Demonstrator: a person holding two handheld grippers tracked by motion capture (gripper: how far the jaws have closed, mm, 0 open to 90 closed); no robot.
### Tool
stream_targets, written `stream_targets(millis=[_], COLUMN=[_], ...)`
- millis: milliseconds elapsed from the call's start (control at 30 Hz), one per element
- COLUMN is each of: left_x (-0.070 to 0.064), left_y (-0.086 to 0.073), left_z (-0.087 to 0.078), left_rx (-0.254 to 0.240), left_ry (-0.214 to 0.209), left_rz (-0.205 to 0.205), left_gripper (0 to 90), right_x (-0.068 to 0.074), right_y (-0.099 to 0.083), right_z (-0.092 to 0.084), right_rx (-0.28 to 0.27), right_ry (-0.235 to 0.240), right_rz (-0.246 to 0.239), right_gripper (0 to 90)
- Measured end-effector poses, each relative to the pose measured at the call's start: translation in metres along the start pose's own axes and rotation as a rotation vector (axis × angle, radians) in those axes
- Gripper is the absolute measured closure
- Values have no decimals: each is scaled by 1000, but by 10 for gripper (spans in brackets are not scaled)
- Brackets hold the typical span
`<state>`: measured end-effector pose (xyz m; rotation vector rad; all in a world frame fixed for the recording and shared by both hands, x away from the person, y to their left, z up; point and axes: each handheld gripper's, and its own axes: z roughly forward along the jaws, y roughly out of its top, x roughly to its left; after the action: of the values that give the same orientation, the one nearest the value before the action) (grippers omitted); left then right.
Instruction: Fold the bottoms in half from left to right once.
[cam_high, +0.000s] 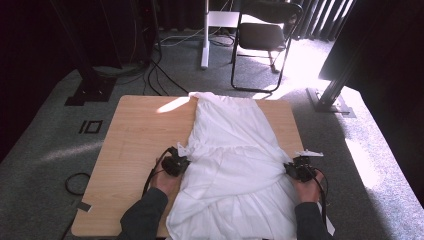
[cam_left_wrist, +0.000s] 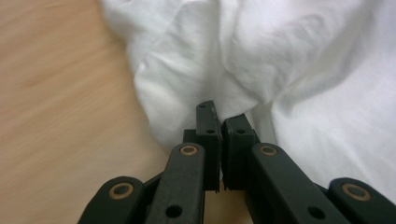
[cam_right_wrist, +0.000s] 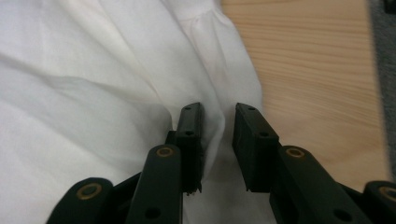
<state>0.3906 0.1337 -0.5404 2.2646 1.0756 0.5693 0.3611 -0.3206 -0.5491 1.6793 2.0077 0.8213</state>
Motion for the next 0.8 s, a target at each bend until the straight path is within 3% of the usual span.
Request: stream_targets(millis=[67,233,333,400,467,500,567,600,633,700,733,800], left_x=[15,43,48,45,43,42,42,42,42,41,39,37], left_y=[2,9,13,14,13,13,12,12,10,10,9,8], left_z=[3,13,16,17,14,12,9,9,-7,-13,-26,-32], left_rx=[12,19,31,25,19,10,1,1,-44,-63,-90,-102], left_ry=[33,92,105,93,67,55,40,40,9,-6,-20,-27], left_rz=[-23,-80,-98,-104,-111,-115,-118,-118,-145,-151,-146,-142], left_gripper=[885,886,885,879,851,801,729,729,681,652,638,619], right_x=[11,24,24,15,5,4,5,8,17,22,32,44], right_y=[8,26,36,39,41,43,44,44,45,47,51,56], right_z=[7,23,30,34,36,36,35,31,22,18,11,8], right_rx=[0,6,4,-11,-18,-8,-7,-26,-78,-100,-125,-133], right_ry=[16,27,-19,-78,-71,-76,-94,-100,-80,-71,-18,22], right_rz=[-19,-68,-103,-46,45,58,45,28,-1,-13,-25,-52], right_gripper=[728,724,736,678,650,629,607,607,561,553,535,524])
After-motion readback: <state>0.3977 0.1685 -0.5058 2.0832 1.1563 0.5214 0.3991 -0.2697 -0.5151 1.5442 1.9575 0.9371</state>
